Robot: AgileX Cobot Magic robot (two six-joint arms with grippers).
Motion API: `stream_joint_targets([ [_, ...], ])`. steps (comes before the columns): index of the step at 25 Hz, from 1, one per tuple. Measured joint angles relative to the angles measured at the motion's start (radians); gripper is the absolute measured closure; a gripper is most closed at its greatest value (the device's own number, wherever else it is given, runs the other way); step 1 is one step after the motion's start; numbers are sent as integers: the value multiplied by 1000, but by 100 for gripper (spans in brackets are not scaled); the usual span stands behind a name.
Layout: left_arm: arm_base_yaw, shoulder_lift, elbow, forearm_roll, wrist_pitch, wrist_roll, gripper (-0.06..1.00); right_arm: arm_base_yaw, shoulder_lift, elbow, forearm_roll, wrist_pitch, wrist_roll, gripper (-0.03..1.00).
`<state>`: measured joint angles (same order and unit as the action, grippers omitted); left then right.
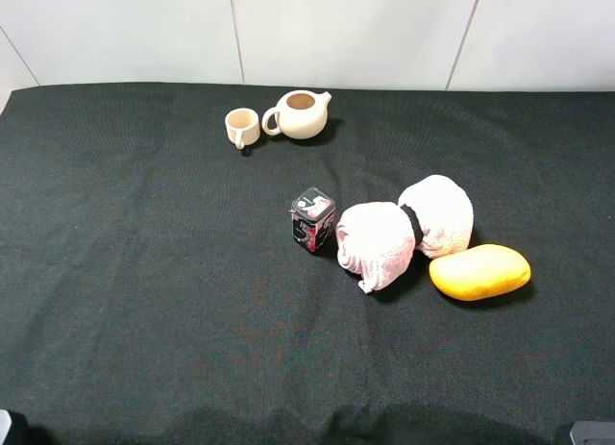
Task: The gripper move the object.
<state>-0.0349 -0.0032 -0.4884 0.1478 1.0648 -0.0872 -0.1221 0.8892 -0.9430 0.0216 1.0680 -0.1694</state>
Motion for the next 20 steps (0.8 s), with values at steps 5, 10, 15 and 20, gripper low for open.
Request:
stream_joint_targets([
  [5,0,0,0,0,0,0,10,0,-182,115,-13,-1,39,27],
  [10,0,0,0,0,0,0,10,0,-368,227,-13,12,75,27],
  [15,0,0,0,0,0,0,10,0,-505,322,-13,26,81,27],
  [20,0,0,0,0,0,0,10,0,-601,378,1,40,81,27],
])
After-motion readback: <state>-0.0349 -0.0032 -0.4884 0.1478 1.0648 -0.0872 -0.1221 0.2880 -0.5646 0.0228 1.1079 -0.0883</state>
